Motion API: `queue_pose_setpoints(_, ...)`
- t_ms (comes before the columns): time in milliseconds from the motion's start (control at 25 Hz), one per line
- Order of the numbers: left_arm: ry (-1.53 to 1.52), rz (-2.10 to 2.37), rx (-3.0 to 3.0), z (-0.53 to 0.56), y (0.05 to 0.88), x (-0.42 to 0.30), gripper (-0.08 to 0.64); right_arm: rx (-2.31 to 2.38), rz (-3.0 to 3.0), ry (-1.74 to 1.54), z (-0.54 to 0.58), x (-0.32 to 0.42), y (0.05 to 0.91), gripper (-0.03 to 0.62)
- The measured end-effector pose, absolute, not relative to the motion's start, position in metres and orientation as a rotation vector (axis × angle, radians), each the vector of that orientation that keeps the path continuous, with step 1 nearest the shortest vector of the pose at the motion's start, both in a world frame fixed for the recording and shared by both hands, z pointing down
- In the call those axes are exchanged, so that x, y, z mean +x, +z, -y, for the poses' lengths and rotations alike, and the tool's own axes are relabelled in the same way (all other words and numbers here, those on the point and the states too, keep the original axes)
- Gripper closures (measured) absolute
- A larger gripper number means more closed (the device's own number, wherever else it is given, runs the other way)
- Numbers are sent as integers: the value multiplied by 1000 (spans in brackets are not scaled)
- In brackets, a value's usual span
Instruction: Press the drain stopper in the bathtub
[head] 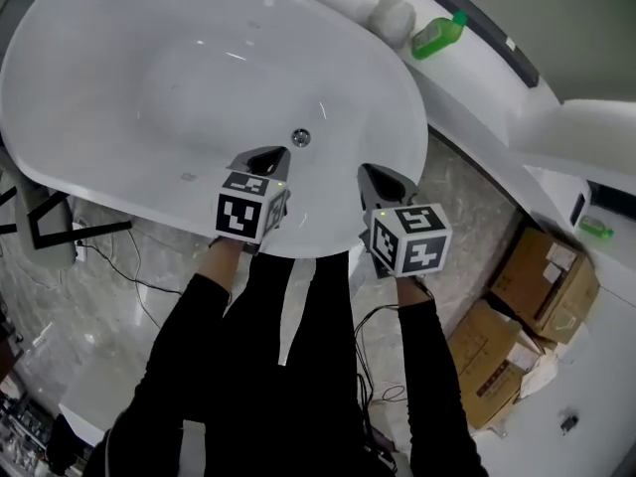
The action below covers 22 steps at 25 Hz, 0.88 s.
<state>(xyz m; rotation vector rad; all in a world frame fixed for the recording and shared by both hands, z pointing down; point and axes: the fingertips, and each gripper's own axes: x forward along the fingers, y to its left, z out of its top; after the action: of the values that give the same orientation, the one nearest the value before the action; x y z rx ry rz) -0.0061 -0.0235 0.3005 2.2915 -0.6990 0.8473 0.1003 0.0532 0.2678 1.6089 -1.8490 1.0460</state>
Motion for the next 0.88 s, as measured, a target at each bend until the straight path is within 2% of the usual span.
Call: queue_pose_setpoints(880,929,890,1936,89,577,46,555,1144,1833,1180,52,135,530,589)
